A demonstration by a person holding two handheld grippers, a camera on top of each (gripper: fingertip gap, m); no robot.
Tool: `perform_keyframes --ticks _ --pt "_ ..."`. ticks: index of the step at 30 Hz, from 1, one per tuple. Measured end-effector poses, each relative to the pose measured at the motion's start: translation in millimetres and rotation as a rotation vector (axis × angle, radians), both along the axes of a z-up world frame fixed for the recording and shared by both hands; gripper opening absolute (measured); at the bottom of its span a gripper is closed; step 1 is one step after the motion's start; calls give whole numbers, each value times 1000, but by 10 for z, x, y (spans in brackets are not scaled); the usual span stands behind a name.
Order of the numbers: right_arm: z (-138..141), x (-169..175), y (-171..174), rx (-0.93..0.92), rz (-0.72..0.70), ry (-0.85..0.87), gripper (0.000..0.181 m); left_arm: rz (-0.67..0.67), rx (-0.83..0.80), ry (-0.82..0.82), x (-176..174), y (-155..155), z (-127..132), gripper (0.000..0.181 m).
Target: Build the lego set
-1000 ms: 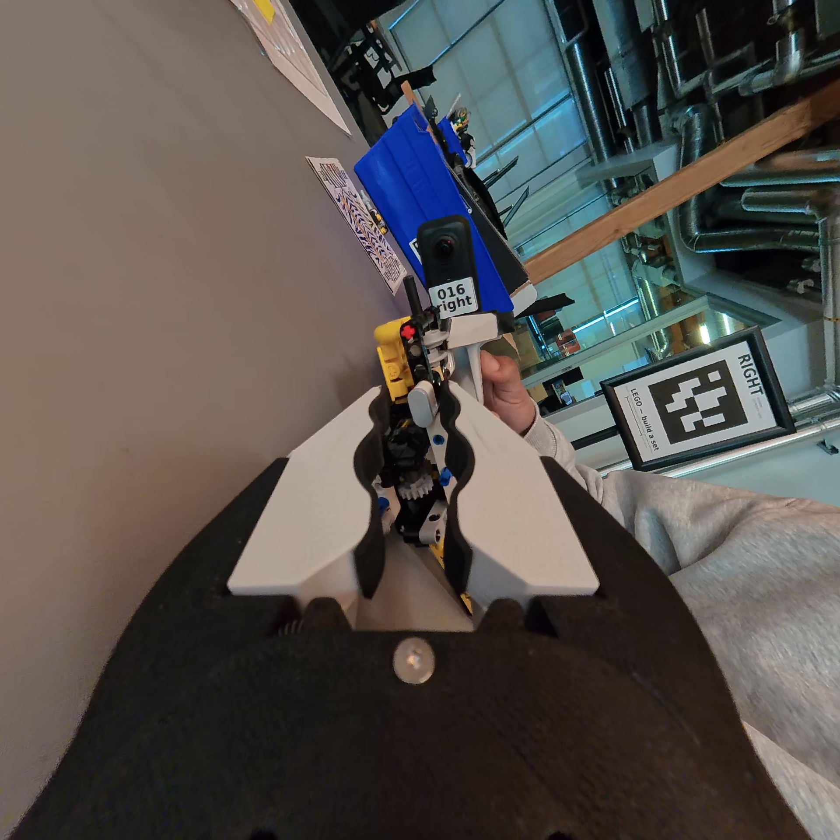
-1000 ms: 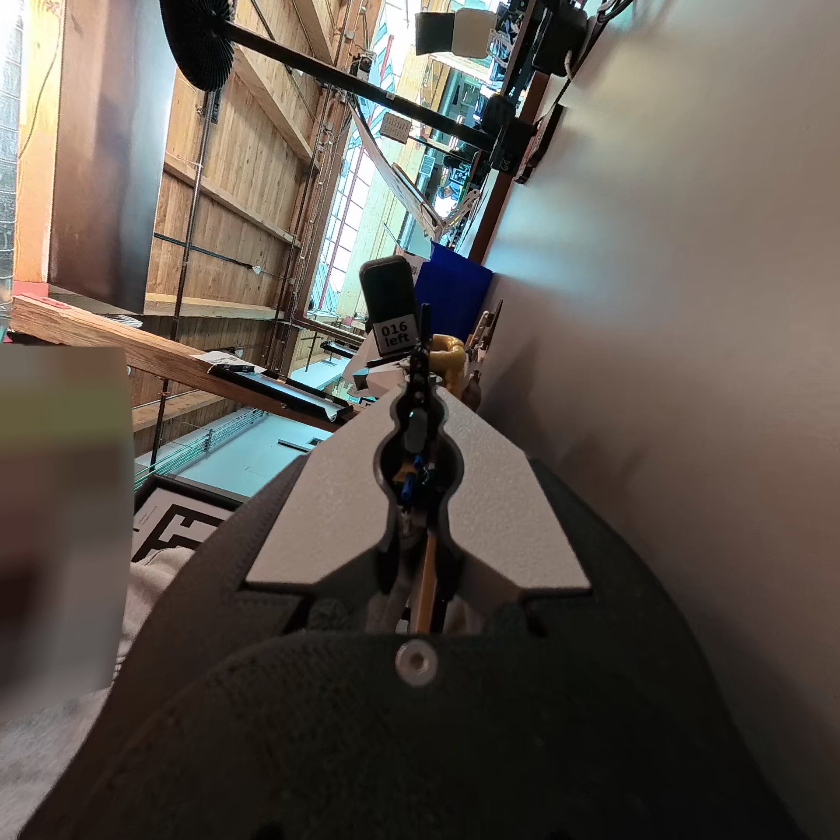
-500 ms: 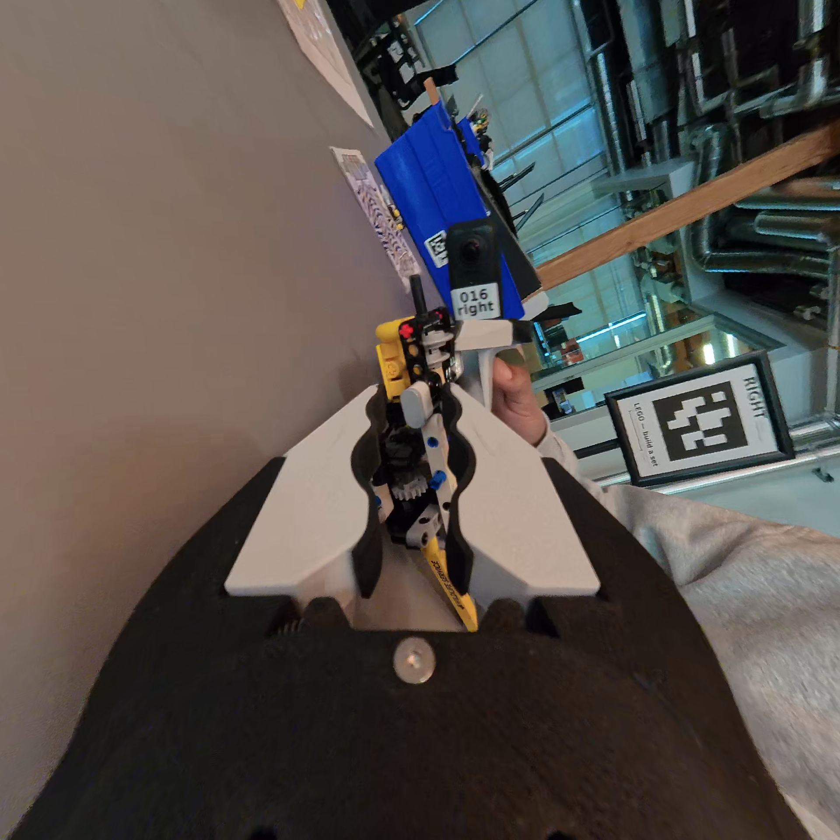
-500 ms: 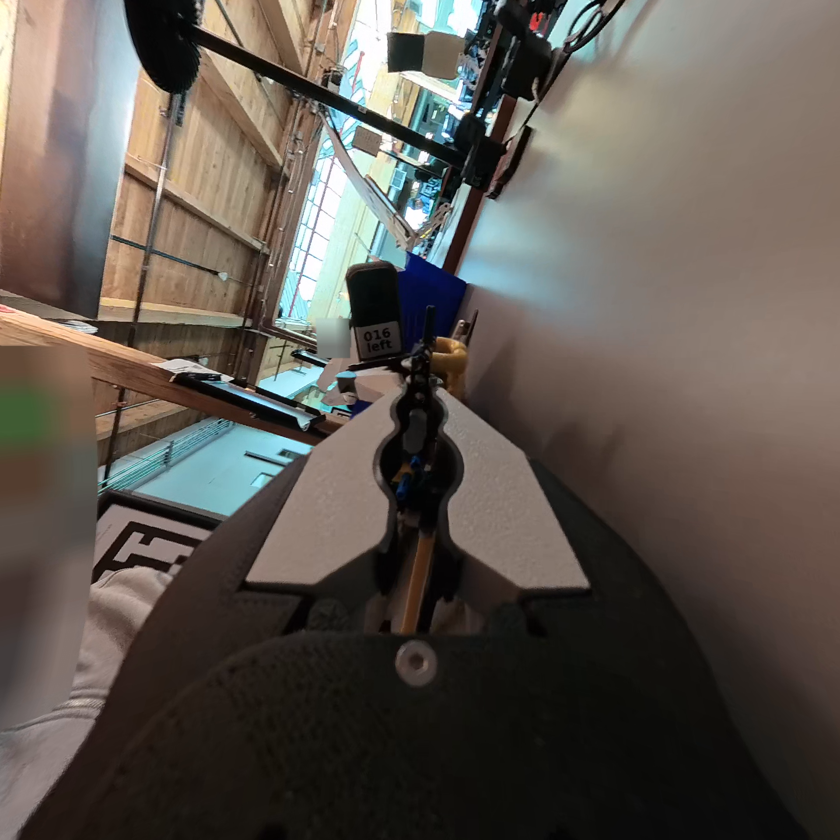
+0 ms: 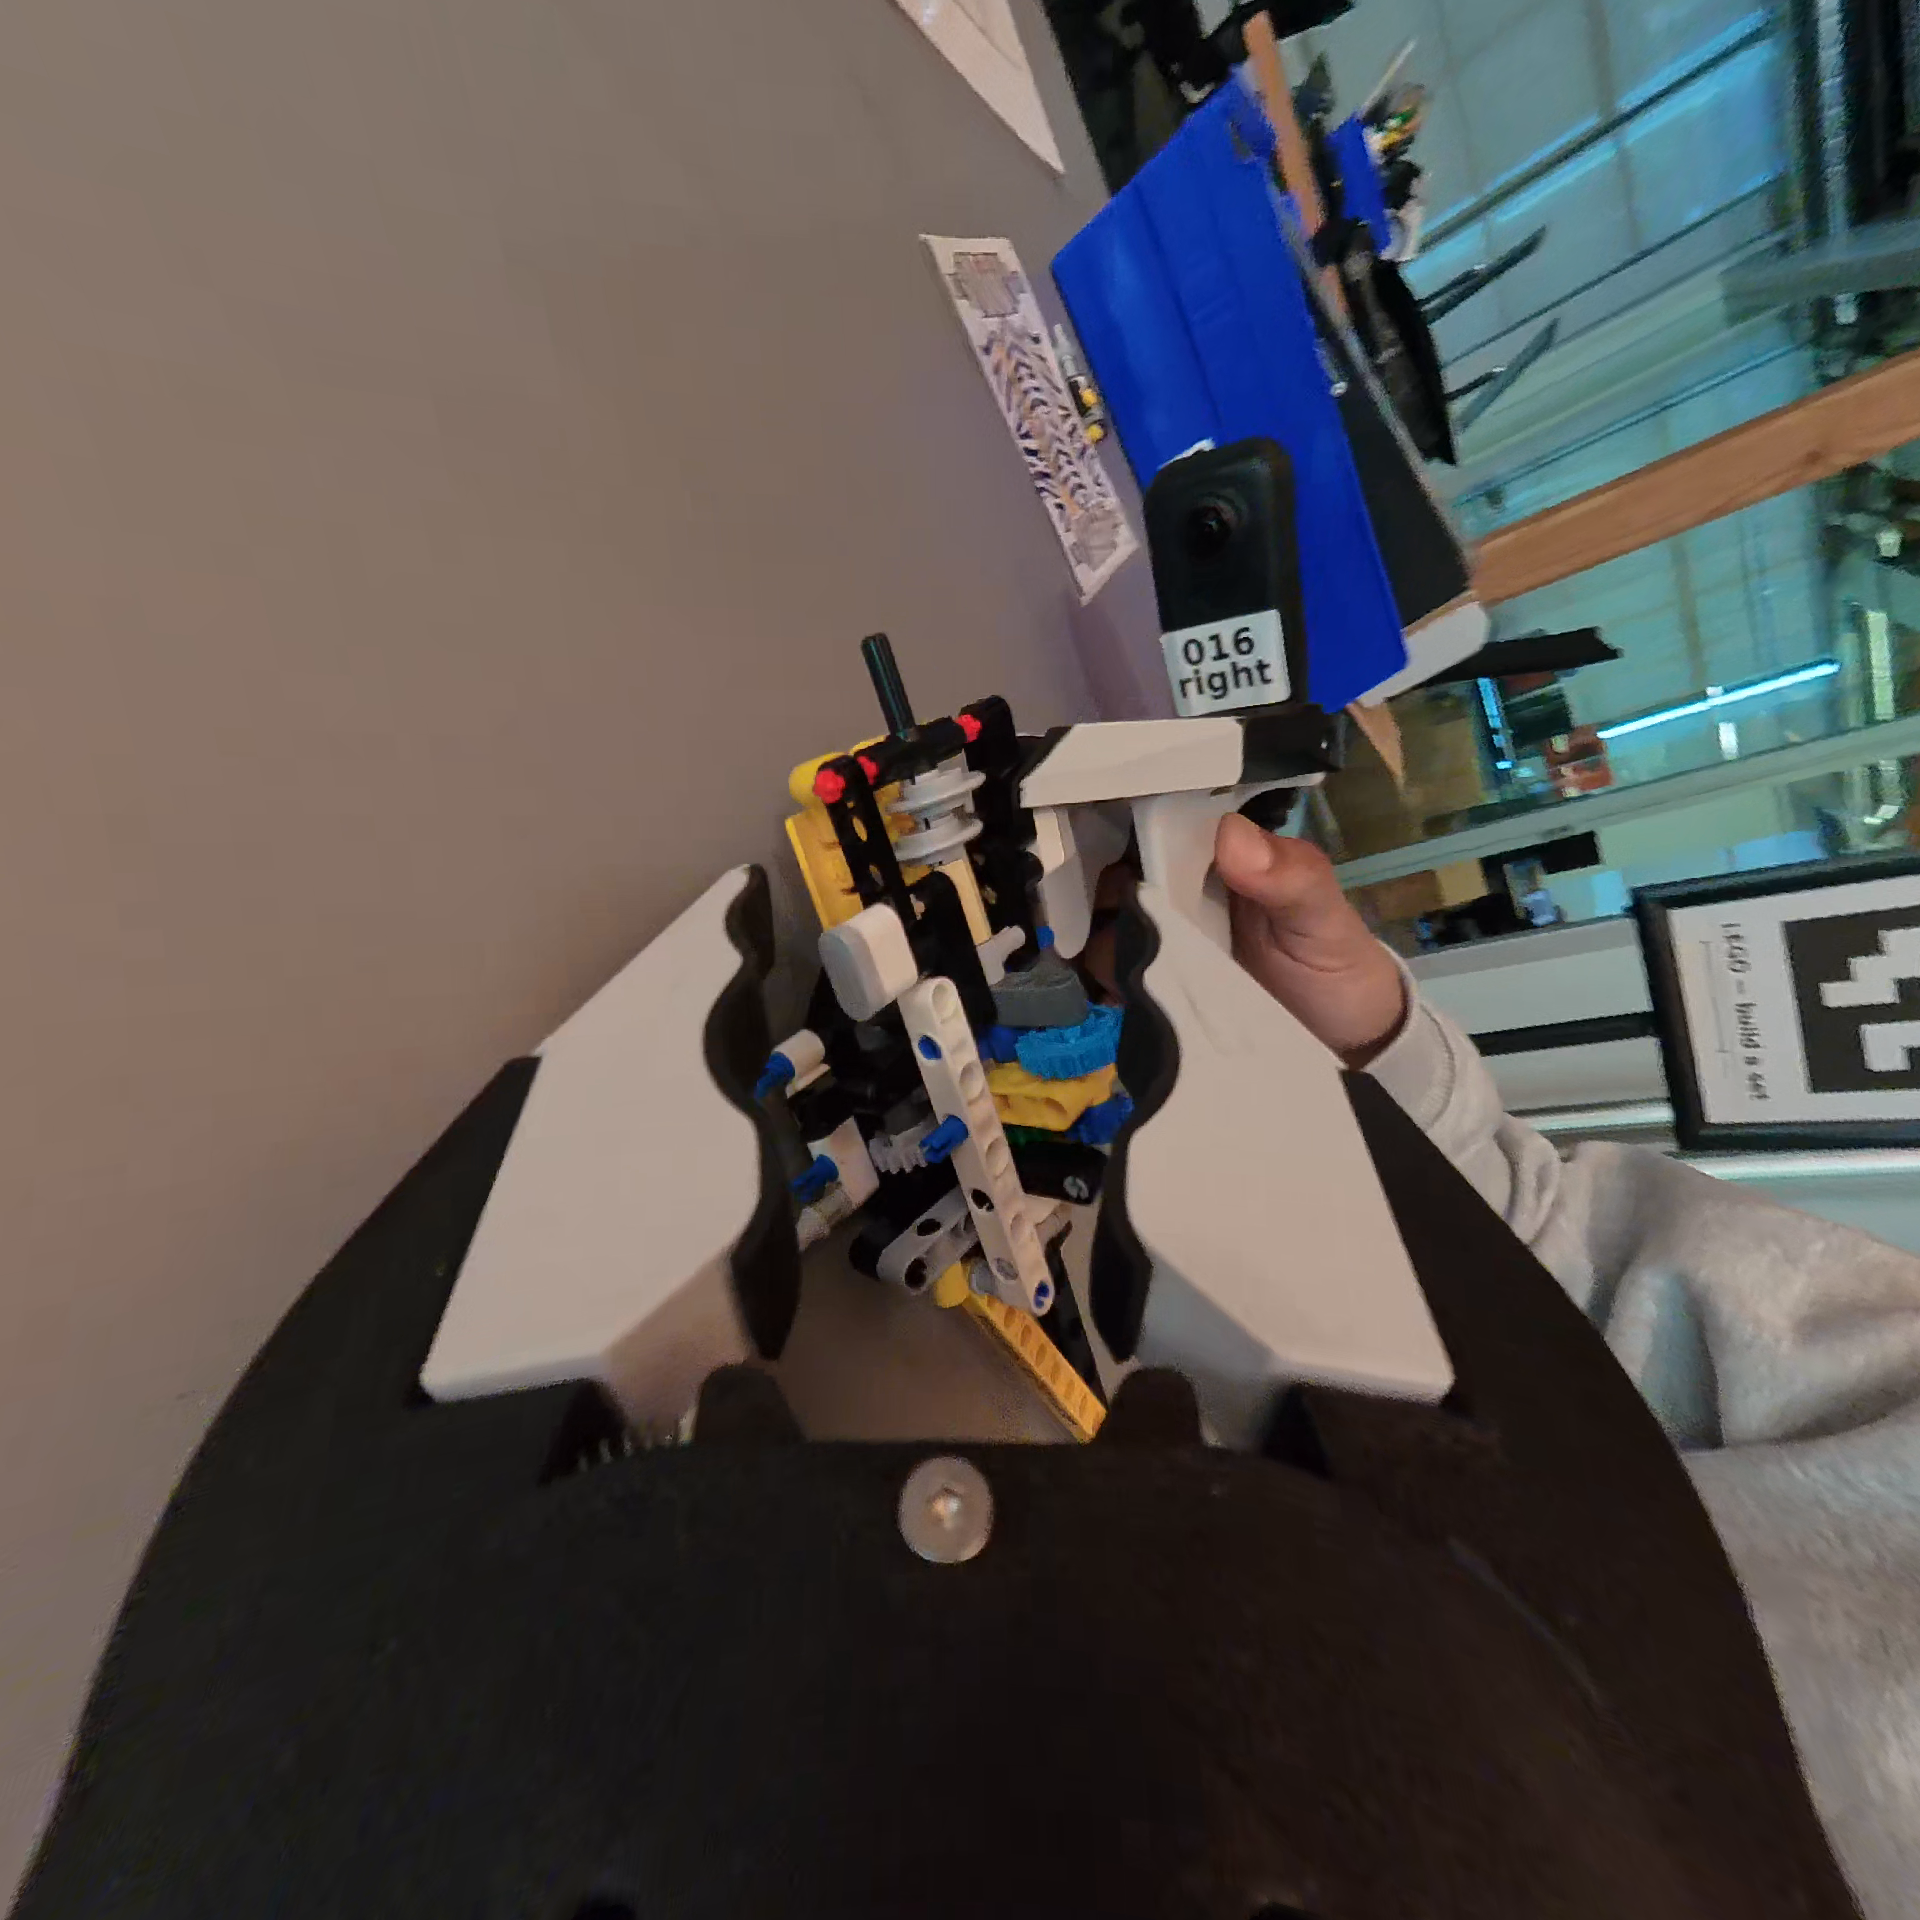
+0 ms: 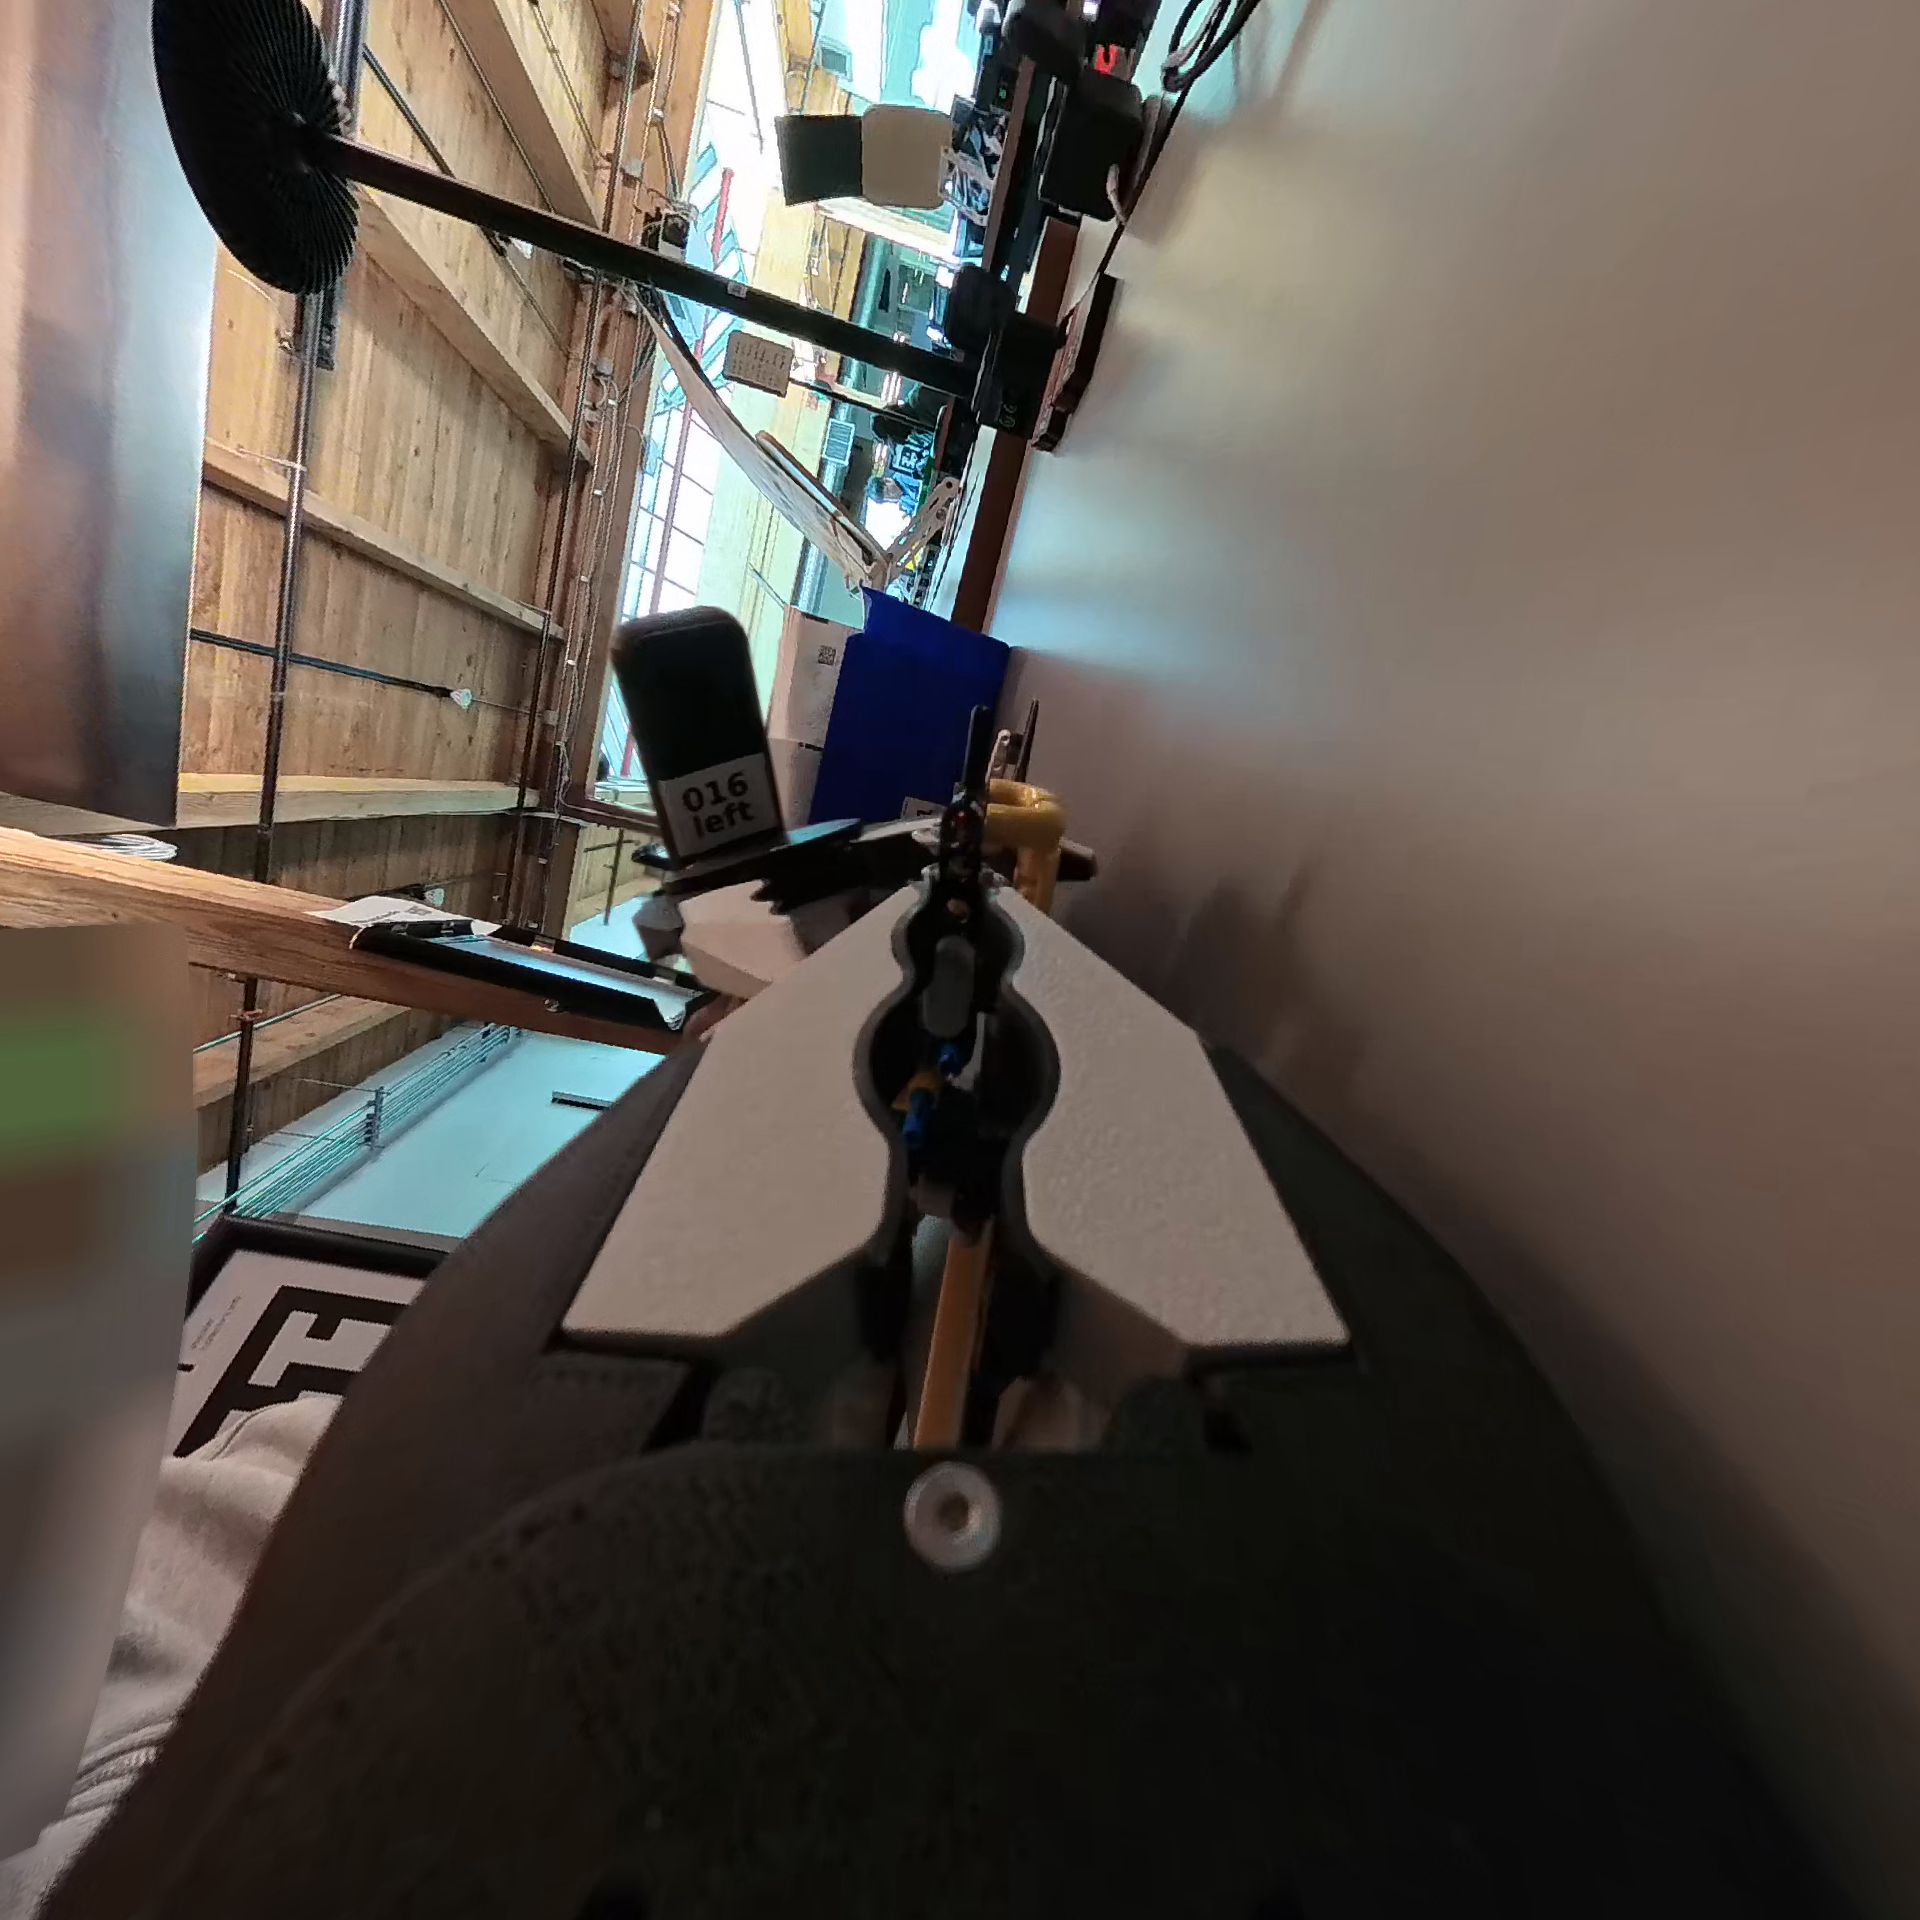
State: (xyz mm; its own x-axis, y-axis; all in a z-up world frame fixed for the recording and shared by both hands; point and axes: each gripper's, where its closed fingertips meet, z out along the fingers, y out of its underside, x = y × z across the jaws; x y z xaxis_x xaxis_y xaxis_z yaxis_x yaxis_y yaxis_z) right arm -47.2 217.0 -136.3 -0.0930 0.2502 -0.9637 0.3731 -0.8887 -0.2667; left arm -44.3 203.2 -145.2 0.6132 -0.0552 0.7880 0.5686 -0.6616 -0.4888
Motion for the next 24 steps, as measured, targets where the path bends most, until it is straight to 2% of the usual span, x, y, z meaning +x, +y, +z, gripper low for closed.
perform_keyframes --ticks 4,10,14,24 --pt "-9 -20 -21 10 -8 -9 6 13 -99 126 -10 -48 -71 73" --pt "-26 -41 -63 8 -15 -23 6 13 -179 241 -10 -91 -154 66" --pt "-41 -50 -98 8 -12 -38 6 5 -181 197 2 -104 -150 55" --pt "-73 -56 -131 -70 -34 -59 6 -3 -166 87 -20 -144 -137 50"
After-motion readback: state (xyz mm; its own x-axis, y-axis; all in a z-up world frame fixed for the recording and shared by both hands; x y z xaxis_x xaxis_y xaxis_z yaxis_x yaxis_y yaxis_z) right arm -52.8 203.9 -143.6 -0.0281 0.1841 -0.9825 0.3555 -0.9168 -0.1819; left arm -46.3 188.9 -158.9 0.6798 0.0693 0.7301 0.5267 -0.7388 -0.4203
